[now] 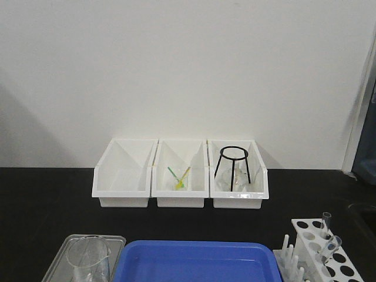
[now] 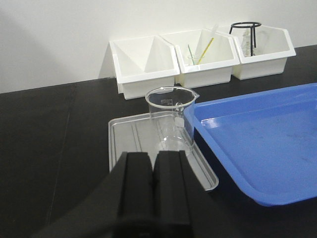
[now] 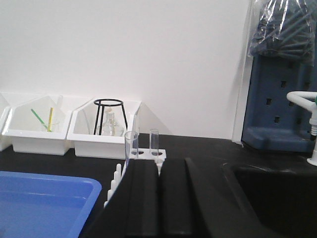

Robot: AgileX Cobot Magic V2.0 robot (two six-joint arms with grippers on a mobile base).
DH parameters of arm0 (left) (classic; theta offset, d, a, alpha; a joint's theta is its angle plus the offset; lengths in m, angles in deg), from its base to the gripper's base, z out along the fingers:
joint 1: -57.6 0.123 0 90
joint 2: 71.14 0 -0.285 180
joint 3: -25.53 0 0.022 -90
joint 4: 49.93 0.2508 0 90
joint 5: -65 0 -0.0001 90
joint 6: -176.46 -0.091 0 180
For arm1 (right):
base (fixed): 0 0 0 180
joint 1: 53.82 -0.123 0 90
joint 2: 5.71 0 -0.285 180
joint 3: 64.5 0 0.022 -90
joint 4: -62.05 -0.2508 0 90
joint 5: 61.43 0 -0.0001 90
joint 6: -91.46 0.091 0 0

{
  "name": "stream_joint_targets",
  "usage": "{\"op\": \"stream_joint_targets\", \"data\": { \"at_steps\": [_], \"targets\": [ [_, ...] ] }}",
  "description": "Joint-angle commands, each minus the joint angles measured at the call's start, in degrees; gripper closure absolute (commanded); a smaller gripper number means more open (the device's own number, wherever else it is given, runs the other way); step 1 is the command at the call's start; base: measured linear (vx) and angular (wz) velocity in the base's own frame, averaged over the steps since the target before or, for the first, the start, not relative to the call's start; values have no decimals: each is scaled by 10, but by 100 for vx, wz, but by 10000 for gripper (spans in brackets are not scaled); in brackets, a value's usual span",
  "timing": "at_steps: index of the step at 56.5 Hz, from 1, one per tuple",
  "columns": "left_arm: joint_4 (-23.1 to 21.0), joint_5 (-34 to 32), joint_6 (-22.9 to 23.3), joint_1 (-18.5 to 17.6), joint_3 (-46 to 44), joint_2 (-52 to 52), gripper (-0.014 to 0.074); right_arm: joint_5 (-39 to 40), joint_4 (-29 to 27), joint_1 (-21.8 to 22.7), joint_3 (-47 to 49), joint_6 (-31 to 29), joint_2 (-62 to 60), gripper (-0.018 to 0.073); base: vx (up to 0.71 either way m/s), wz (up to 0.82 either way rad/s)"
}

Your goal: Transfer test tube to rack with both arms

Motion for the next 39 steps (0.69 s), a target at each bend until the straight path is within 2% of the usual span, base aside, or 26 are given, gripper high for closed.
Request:
{"op": "stream_joint_targets", "data": {
  "at_steps": [1,39],
  "targets": [
    [-5,-44,2,1,-17,8,601,35,13,1,-11,-5,-6,570,0,0],
    [-5,-44,2,1,-17,7,601,35,13,1,-11,-5,-7,570,0,0]
  ]
}}
